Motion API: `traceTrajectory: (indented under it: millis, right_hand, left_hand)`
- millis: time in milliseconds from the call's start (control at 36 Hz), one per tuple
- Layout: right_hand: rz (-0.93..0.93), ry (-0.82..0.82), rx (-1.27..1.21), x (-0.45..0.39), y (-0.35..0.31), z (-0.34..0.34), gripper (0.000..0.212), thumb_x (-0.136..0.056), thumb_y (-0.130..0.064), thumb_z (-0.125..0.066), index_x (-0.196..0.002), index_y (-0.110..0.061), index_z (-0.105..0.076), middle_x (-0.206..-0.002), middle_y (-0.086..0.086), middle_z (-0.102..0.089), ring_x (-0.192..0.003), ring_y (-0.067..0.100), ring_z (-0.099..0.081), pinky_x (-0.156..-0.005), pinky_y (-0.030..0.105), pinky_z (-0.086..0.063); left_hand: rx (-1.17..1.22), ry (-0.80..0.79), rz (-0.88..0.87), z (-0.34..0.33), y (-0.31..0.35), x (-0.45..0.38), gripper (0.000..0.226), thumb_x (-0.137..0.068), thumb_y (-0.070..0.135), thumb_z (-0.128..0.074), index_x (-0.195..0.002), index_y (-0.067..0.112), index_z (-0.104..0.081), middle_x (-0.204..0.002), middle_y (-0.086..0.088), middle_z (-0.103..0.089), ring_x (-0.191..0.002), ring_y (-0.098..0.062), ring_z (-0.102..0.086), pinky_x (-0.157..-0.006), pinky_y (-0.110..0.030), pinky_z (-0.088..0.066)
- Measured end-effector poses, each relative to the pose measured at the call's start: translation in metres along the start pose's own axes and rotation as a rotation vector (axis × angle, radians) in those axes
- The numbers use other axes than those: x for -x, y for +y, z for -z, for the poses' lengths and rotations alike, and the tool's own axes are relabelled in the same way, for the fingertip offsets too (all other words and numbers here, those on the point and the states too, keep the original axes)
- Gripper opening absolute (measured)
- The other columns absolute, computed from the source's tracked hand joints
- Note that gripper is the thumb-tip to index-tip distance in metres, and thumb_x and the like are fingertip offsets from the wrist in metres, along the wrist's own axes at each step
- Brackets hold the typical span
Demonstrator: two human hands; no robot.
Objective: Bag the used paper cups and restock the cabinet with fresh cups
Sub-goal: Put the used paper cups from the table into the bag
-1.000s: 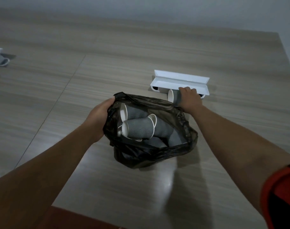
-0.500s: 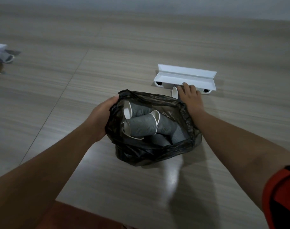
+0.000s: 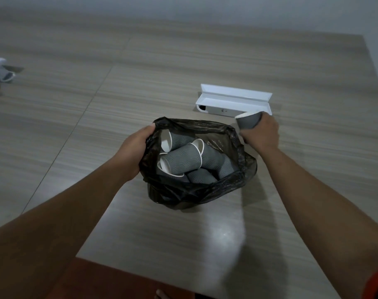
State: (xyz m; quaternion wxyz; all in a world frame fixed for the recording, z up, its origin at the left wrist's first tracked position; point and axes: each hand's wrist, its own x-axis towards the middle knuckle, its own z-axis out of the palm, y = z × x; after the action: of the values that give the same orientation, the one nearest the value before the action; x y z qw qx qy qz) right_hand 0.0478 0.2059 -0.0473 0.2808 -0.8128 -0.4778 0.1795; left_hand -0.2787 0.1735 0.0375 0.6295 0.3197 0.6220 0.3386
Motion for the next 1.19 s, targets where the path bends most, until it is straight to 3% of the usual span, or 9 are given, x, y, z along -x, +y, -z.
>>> traceTrajectory:
  millis: [111,222,361,500,750,861,944,1056,1194]
  right_hand:
    - [0.096,0.096,-0.318,0.035,-0.01,0.029,0.073,-0.057,-0.034,-0.079,-0.123,-0.016,-0.052,-0.12,0.004,-0.054,-0.108,0.022,-0.056,-0.085,0.038,-0.053]
    - [0.341,-0.078,-0.387,0.087,-0.03,0.042,0.082,-0.062,-0.022,-0.087,-0.132,-0.018,-0.045,-0.124,-0.002,-0.044,-0.109,0.014,-0.051,-0.089,0.025,-0.047]
    - [0.696,-0.337,0.038,0.124,-0.032,0.028,0.078,-0.059,-0.024,-0.07,-0.134,-0.026,-0.049,-0.122,0.0,-0.05,-0.114,0.021,-0.049,-0.094,0.044,-0.047]
    - [0.695,-0.392,0.373,0.141,-0.026,0.013,0.083,-0.062,-0.013,-0.066,-0.14,-0.032,-0.044,-0.13,0.0,-0.044,-0.118,0.027,-0.038,-0.098,0.043,-0.039]
    - [0.654,-0.395,0.429,0.153,-0.032,0.002,0.079,-0.075,-0.02,-0.063,-0.148,-0.029,-0.035,-0.143,0.004,-0.035,-0.134,0.029,-0.027,-0.106,0.048,-0.032]
    - [0.55,-0.127,0.204,0.144,-0.026,0.006,0.078,-0.064,-0.014,-0.055,-0.142,-0.02,-0.046,-0.143,0.009,-0.042,-0.129,0.033,-0.037,-0.107,0.05,-0.035]
    - [0.18,0.084,0.02,0.134,-0.016,0.011,0.069,-0.072,-0.015,-0.057,-0.14,-0.014,-0.046,-0.142,0.013,-0.04,-0.129,0.033,-0.038,-0.107,0.049,-0.036]
    - [-0.379,-0.149,-0.18,0.112,-0.007,0.013,0.067,-0.085,-0.045,-0.06,-0.139,-0.008,-0.047,-0.142,0.016,-0.046,-0.129,0.036,-0.045,-0.105,0.044,-0.04]
    - [-0.375,-0.233,-0.191,0.106,0.004,0.015,0.028,-0.081,-0.029,-0.069,-0.085,-0.002,-0.074,-0.088,0.019,-0.073,-0.087,0.034,-0.069,-0.074,0.038,-0.056]
  left_hand:
    - [-0.022,0.009,0.011,0.005,-0.002,-0.002,0.036,-0.095,0.042,-0.055,-0.115,0.016,-0.071,-0.107,-0.005,-0.075,-0.097,-0.02,-0.072,-0.089,-0.036,-0.055]
    - [-0.045,0.003,0.017,0.007,-0.005,0.003,0.033,-0.095,0.042,-0.056,-0.107,0.018,-0.073,-0.101,-0.004,-0.077,-0.091,-0.02,-0.073,-0.084,-0.034,-0.055]
    - [-0.065,-0.023,0.008,0.006,-0.005,0.008,0.031,-0.096,0.041,-0.054,-0.1,0.018,-0.074,-0.098,-0.005,-0.077,-0.086,-0.02,-0.073,-0.082,-0.033,-0.055]
    - [-0.062,-0.022,-0.001,0.005,-0.004,0.011,0.03,-0.095,0.041,-0.055,-0.099,0.017,-0.074,-0.097,-0.005,-0.077,-0.089,-0.022,-0.072,-0.09,-0.037,-0.054]
    - [-0.028,-0.01,0.018,0.001,-0.009,0.012,0.03,-0.096,0.042,-0.055,-0.098,0.018,-0.073,-0.092,-0.004,-0.077,-0.085,-0.022,-0.071,-0.084,-0.037,-0.056]
    - [-0.006,0.024,0.006,0.001,-0.007,0.012,0.038,-0.095,0.042,-0.056,-0.115,0.013,-0.07,-0.115,-0.011,-0.071,-0.102,-0.028,-0.067,-0.096,-0.045,-0.051]
    - [0.002,0.036,0.005,0.001,-0.005,0.012,0.037,-0.094,0.041,-0.058,-0.113,0.012,-0.07,-0.115,-0.013,-0.071,-0.106,-0.031,-0.067,-0.098,-0.047,-0.052]
    - [0.007,0.03,0.014,0.001,-0.003,0.014,0.034,-0.095,0.041,-0.057,-0.109,0.014,-0.071,-0.111,-0.012,-0.072,-0.099,-0.028,-0.068,-0.094,-0.044,-0.054]
    - [0.024,-0.009,0.027,-0.005,-0.002,0.014,0.03,-0.096,0.04,-0.056,-0.098,0.016,-0.073,-0.095,-0.006,-0.077,-0.082,-0.022,-0.073,-0.076,-0.035,-0.058]
